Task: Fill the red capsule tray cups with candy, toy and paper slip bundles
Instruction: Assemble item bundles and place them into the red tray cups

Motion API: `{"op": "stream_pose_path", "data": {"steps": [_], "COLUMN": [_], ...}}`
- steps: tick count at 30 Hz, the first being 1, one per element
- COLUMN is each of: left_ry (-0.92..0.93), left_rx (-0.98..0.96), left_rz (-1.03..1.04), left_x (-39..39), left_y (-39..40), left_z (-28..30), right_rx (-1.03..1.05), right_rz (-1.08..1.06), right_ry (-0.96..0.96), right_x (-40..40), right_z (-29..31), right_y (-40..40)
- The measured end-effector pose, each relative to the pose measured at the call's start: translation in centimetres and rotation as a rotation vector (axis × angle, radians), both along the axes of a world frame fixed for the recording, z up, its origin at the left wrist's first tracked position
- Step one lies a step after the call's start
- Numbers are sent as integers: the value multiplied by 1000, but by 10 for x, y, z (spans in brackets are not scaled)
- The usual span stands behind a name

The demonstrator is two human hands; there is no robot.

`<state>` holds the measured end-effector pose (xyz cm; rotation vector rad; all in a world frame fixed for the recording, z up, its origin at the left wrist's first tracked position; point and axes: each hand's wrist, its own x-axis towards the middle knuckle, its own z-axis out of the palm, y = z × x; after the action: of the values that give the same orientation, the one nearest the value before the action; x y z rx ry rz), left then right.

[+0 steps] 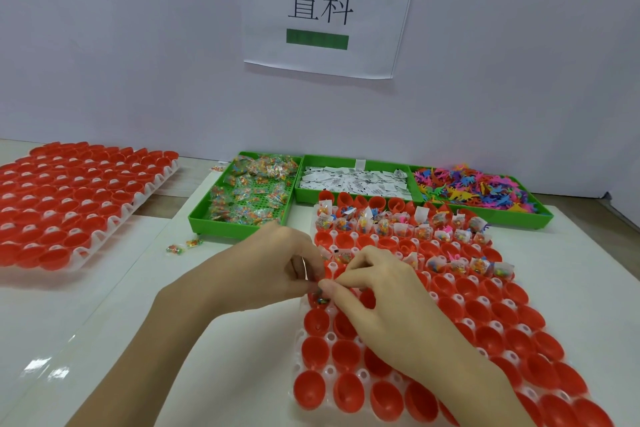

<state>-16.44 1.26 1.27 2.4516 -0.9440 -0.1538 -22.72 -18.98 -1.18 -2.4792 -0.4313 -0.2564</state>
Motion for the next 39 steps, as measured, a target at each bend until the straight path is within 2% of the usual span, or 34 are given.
{"op": "stream_pose_path", "data": {"steps": [4, 11, 15, 19, 26, 28, 30, 32, 34, 37, 39], "left_ry": [16, -37, -129, -179, -82, -144, -303, -408, -373, -267, -262], "left_rx": [-7, 48, 82, 109, -77, -149, -173, -99, 32, 204, 240], "left_rz": [-18, -19, -11, -28, -17, 70, 236, 408, 486, 484, 452], "left_x": [0, -2, -5, -4, 0, 10, 22, 32, 39, 44, 45], "left_y": [0, -2, -6, -5, 7, 13, 20, 26, 32, 35, 35], "left_z": [-1, 1, 4, 6, 5, -1, -11, -25, -40, -49, -47], "right_rx": [2, -176, -47, 61, 34, 41, 114, 233, 285, 290, 301], "right_rz": [-24, -11, 24, -7, 26, 26, 20, 11, -2, -29, -54], "right_ry": [-10, -62, 56, 31, 87, 87, 81, 73, 51, 36, 24], "right_x": [2, 0, -1, 0, -1, -1, -2, -2, -1, 0, 1], "right_z": [0, 1, 4, 5, 0, 2, 5, 9, 12, 12, 11], "right_y": [2, 9, -2, -13, -6, -6, -6, -7, -8, -12, -15]}}
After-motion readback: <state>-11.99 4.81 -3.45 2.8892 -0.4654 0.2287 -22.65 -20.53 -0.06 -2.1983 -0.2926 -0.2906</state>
